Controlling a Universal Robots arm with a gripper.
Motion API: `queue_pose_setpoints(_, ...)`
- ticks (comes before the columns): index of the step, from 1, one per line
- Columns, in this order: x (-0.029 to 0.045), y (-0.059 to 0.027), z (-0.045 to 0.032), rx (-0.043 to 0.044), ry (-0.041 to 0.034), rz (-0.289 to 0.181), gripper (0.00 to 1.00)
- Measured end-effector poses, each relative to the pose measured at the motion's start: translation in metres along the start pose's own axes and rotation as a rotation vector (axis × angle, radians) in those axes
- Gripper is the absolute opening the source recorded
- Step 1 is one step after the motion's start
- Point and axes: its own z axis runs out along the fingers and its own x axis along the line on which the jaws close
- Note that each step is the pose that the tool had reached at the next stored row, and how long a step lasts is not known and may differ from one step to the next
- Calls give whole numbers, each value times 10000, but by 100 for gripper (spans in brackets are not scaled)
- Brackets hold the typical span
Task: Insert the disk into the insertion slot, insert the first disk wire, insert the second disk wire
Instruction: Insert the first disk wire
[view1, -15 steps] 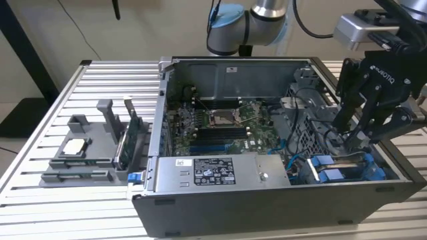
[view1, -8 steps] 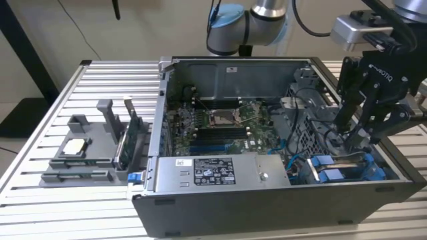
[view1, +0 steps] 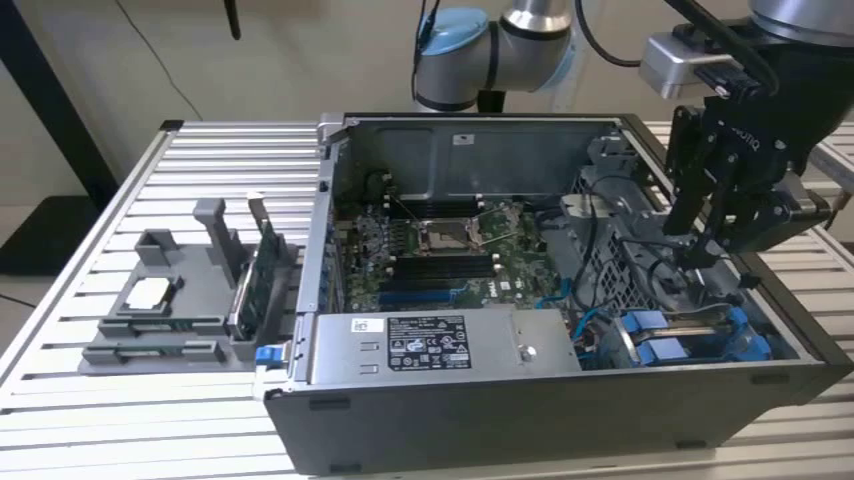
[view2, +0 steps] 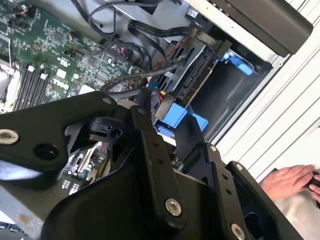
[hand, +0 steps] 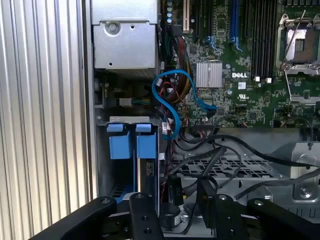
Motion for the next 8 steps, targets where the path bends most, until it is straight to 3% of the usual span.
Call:
queue_pose_setpoints(3,2,2,37,91,8,-1,47)
queue_pose_setpoints(8,38,3,52,106,11,0,45)
